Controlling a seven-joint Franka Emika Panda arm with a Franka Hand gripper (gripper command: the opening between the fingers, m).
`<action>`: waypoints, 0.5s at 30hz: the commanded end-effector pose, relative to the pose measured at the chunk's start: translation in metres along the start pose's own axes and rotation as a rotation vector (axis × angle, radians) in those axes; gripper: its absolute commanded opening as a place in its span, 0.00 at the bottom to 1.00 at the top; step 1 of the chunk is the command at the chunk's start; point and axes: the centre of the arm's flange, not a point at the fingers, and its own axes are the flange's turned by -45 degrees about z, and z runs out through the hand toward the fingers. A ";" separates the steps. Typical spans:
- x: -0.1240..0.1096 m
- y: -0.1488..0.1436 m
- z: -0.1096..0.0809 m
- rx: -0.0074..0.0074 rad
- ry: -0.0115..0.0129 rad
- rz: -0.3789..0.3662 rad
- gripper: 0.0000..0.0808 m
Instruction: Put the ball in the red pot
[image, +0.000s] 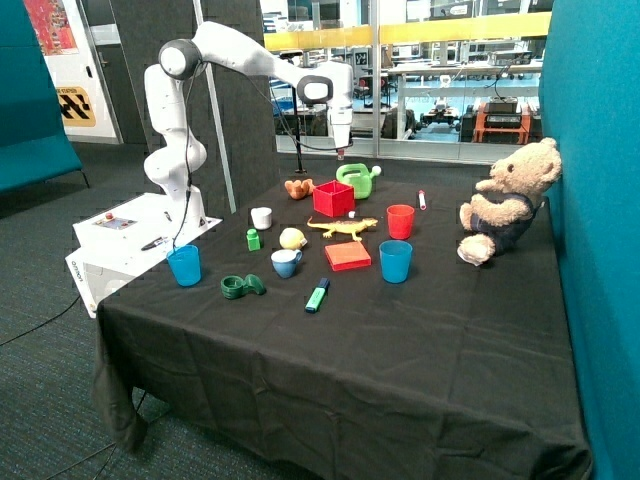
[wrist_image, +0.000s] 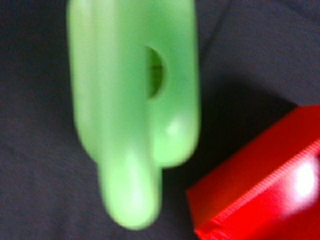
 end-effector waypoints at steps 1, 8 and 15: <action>-0.027 0.046 -0.010 0.0010 0.0017 0.069 1.00; -0.052 0.082 -0.013 0.0011 0.0016 0.137 1.00; -0.070 0.103 -0.012 0.0011 0.0016 0.183 1.00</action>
